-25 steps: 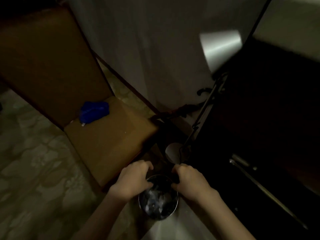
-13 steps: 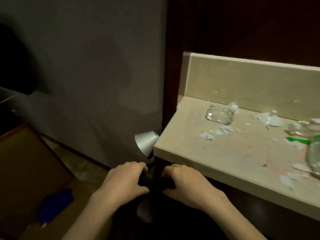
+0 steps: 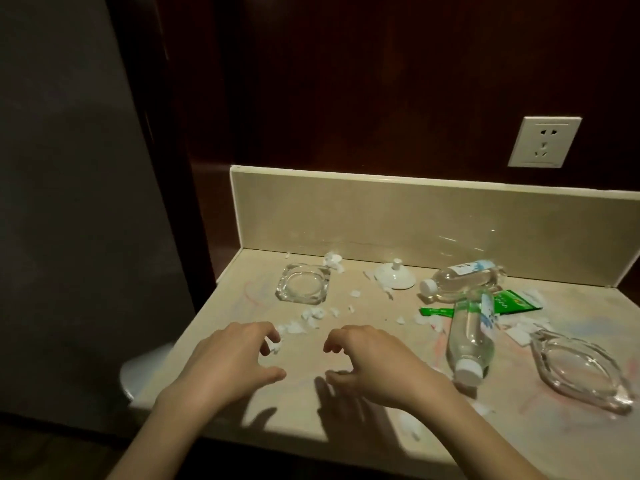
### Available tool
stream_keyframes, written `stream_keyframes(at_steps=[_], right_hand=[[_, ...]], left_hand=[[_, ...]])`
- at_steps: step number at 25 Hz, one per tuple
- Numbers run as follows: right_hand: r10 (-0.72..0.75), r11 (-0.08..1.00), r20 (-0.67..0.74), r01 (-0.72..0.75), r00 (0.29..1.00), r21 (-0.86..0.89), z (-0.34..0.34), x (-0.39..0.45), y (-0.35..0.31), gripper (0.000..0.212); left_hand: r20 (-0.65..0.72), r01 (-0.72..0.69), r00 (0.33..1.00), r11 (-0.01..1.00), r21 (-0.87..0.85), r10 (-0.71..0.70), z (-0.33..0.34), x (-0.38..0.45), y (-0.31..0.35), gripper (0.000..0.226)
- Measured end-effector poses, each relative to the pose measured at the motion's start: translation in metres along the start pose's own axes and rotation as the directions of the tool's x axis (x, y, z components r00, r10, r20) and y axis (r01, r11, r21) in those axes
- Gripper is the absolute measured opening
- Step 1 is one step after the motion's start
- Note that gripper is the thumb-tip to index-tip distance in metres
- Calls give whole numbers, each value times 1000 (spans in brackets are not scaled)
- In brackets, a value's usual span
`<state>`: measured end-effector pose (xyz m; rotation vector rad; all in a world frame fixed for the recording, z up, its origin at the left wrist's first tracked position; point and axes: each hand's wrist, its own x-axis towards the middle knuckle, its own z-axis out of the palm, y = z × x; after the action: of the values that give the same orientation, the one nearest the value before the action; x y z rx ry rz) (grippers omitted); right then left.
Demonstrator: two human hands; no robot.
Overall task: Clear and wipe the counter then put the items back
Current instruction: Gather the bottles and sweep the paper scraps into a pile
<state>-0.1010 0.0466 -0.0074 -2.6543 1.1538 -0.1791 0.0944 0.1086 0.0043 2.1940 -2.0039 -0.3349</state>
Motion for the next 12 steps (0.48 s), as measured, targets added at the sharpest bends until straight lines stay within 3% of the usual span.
stream_keyframes(at_steps=[6, 12], right_hand=[[66, 997, -3, -66, 998, -33, -32, 5, 80, 39], [181, 983, -22, -181, 983, -9, -61, -8, 146, 29]], left_hand=[[2, -39, 999, 999, -20, 39, 13, 66, 56, 43], [-4, -262, 965, 965, -5, 262, 27, 148, 123, 43]])
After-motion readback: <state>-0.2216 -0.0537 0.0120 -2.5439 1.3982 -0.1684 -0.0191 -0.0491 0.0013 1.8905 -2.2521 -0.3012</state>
